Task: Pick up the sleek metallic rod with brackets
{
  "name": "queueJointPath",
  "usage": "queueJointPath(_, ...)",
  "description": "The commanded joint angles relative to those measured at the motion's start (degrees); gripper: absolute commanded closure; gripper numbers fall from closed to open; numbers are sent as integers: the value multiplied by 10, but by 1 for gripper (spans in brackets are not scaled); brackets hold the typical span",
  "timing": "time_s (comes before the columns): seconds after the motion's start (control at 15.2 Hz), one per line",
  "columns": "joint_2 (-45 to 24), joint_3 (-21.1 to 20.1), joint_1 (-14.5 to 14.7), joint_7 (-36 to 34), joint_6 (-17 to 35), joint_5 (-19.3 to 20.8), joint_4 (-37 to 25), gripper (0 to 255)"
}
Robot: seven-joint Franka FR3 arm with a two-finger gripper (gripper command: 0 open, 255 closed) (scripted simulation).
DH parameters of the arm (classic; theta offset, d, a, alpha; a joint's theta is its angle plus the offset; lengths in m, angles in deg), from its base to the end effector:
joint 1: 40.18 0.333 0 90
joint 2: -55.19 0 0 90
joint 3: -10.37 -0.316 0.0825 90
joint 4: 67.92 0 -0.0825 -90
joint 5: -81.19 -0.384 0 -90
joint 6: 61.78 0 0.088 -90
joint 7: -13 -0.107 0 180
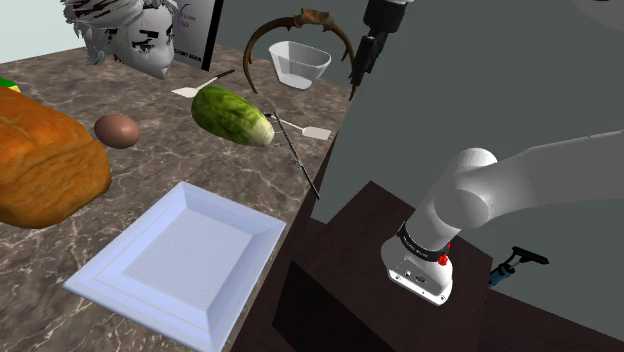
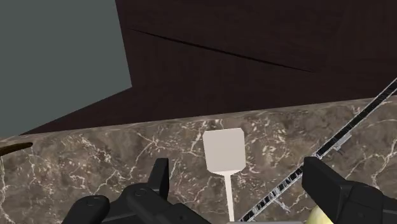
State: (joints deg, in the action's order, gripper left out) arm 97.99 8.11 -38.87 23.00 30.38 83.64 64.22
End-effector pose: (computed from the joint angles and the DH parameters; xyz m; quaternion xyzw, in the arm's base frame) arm 0.3215 0.0195 0.6053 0.9926 0.1134 0.0222 0.0362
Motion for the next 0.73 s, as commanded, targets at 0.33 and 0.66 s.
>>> queueJointPath(0.33, -2, -86, -18, -174, 39, -41, 50, 0)
queueJointPath(0.66, -43, -175, -39, -349, 84, -80, 66, 0)
